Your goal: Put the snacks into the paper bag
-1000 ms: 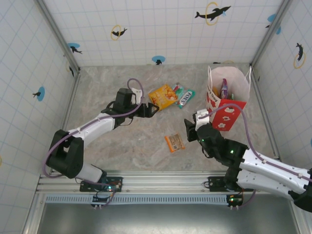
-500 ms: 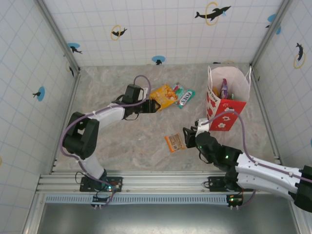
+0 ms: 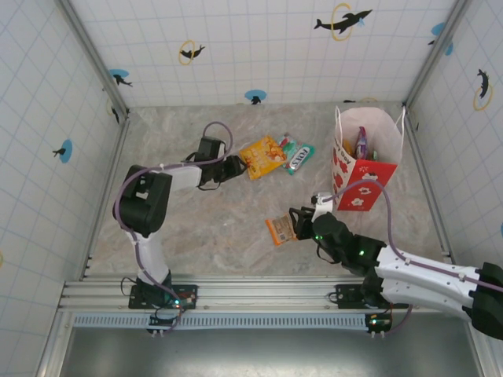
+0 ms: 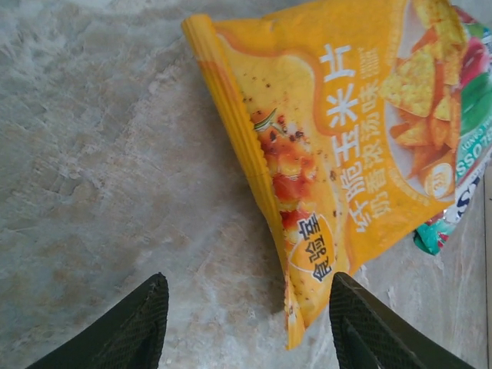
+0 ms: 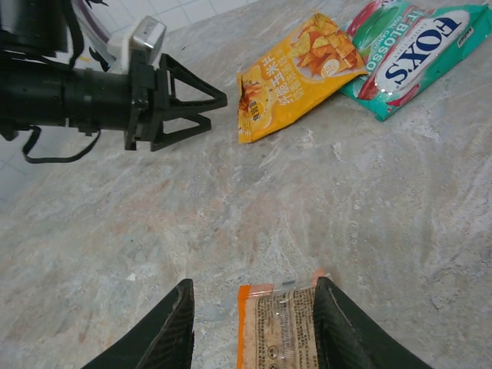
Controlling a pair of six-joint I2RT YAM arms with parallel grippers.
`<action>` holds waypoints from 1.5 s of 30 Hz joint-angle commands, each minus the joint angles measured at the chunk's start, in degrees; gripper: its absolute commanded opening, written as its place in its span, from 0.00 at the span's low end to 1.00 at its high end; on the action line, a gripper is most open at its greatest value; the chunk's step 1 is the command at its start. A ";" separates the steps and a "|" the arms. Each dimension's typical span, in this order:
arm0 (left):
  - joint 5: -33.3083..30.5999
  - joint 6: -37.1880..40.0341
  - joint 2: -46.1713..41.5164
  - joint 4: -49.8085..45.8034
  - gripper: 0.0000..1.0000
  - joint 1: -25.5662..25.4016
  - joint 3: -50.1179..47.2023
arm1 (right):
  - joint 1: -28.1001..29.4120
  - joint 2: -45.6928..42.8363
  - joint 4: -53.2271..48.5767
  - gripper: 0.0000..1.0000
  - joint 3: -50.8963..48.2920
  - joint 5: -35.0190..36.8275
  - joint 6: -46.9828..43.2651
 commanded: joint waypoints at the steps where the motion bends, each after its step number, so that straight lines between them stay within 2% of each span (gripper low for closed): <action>1: 0.84 -2.44 1.98 3.50 0.53 -0.18 1.95 | 0.39 0.75 2.94 0.43 0.07 -0.61 0.80; 11: 2.09 -4.34 6.84 5.22 0.48 -0.20 4.24 | 0.51 1.62 3.16 0.43 0.73 -0.72 0.65; 21: 2.89 -5.52 12.54 5.27 0.47 -1.79 9.13 | 0.60 -0.78 2.96 0.43 -1.09 -0.02 1.28; 24: 2.92 -5.61 13.48 5.39 0.40 -1.87 9.73 | 0.60 -1.96 2.52 0.43 -1.45 0.27 1.28; 29: 2.12 -4.63 13.16 4.75 0.16 -1.86 9.79 | 0.60 -3.83 1.89 0.43 -2.23 1.18 1.21; 33: 1.77 -2.83 11.26 3.43 0.06 -1.85 9.20 | 0.60 -4.77 1.80 0.43 -2.60 1.69 1.10; 38: 1.57 0.28 6.65 1.12 0.00 -1.84 7.07 | 0.60 -5.04 1.89 0.43 -2.34 1.79 0.45; 45: 1.88 7.83 -3.69 -4.79 0.00 -1.82 2.01 | 0.69 -4.46 3.26 0.43 -2.08 1.74 -0.73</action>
